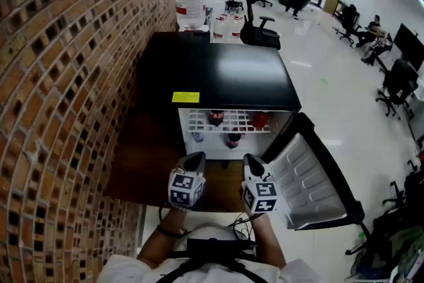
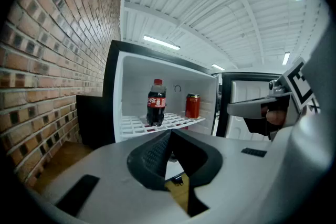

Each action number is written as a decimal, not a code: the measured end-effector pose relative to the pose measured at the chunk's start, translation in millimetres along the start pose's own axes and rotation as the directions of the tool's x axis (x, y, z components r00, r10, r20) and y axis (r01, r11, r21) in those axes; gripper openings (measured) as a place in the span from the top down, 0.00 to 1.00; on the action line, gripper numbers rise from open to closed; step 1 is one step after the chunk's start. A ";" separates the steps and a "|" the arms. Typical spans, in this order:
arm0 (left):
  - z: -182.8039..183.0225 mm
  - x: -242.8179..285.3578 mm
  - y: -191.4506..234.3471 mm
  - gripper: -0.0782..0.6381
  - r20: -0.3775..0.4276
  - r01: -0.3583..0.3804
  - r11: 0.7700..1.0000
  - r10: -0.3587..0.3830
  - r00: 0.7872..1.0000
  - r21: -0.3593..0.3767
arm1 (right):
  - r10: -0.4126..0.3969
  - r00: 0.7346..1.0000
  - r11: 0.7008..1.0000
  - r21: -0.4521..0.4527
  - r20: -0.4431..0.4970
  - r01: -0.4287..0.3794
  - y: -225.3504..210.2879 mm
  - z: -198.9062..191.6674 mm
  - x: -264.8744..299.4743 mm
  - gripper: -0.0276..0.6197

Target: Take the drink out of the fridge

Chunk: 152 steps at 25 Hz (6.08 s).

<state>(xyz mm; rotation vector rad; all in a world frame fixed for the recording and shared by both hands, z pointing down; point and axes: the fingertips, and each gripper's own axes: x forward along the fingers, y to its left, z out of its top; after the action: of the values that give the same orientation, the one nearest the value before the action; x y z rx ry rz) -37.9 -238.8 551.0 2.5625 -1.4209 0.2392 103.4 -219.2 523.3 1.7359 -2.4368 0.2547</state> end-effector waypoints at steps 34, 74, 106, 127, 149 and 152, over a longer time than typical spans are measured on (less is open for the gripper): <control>48.5 98.6 14.1 0.24 0.010 0.004 0.999 -0.004 1.000 0.034 | -0.063 0.998 0.998 0.017 0.023 0.063 -33.4 7.0 -12.5 0.95; 64.3 181.6 47.1 0.46 -0.042 -0.111 0.990 0.115 0.993 0.081 | -0.109 0.993 0.992 0.067 0.034 0.107 -64.4 3.0 -18.8 0.95; -21.1 23.8 33.3 0.46 -0.048 -0.086 0.996 0.087 0.995 0.023 | 0.007 1.000 1.000 0.018 0.009 -0.008 -8.3 2.6 2.5 0.95; -210.8 20.3 143.2 0.46 -0.393 -0.363 0.926 0.297 0.870 -0.104 | 0.012 1.000 1.000 0.016 -0.018 -0.011 -2.2 -3.6 7.6 0.95; -238.8 20.7 160.2 0.46 -0.455 -0.379 0.924 0.320 0.831 -0.044 | -0.008 1.000 1.000 0.027 -0.017 0.008 -10.0 -4.5 5.9 0.95; -241.0 15.0 159.7 0.46 -0.455 -0.380 0.924 0.327 0.828 -0.027 | -0.006 1.000 1.000 0.030 -0.019 0.006 -9.0 -4.5 6.2 0.95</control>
<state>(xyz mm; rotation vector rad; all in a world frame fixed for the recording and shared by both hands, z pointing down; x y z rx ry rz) -176.3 -272.8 803.0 1.9539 -1.6458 0.7236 110.0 -226.9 529.5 1.7444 -2.4261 0.3078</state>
